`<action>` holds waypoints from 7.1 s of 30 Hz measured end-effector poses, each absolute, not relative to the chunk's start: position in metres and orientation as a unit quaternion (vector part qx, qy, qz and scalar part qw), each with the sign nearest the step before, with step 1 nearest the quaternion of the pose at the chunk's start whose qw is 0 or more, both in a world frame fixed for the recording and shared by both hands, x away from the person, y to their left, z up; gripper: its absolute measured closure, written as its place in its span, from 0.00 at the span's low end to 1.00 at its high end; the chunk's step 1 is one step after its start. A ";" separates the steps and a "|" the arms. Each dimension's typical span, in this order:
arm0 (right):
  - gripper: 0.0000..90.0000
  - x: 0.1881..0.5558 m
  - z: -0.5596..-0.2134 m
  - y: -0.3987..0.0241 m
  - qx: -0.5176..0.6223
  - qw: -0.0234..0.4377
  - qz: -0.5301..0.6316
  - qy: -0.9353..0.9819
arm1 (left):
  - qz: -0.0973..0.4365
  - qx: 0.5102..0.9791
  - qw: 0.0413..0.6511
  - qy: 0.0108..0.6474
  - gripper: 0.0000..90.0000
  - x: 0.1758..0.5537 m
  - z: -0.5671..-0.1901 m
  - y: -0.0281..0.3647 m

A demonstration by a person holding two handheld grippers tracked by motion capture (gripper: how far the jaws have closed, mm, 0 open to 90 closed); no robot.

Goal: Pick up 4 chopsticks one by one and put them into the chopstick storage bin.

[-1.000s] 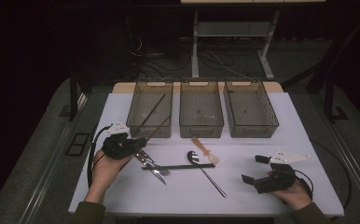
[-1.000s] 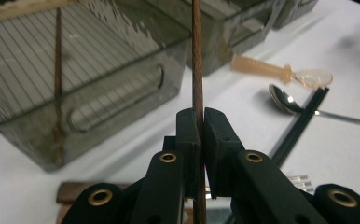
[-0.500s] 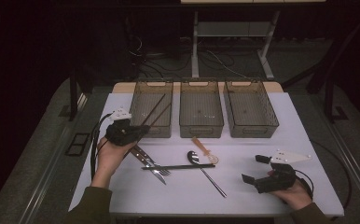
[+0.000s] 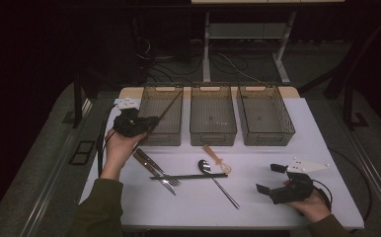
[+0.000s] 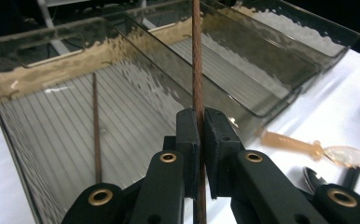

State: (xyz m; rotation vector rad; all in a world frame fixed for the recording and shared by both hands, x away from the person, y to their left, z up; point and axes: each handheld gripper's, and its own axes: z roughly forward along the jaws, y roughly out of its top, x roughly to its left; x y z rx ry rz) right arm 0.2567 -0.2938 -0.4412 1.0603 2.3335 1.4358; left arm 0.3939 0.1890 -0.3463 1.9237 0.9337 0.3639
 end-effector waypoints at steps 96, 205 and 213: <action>0.03 0.257 -0.442 -0.295 0.361 0.102 0.486 0.790 | 0.156 0.805 0.456 0.346 0.26 0.379 -0.350 0.162; 0.03 0.257 -0.441 -0.294 0.360 0.102 0.486 0.790 | 0.038 0.896 0.319 0.306 0.99 0.280 -0.434 0.196; 0.03 0.257 -0.441 -0.294 0.360 0.102 0.485 0.791 | 0.031 0.897 0.317 0.306 0.99 0.275 -0.435 0.196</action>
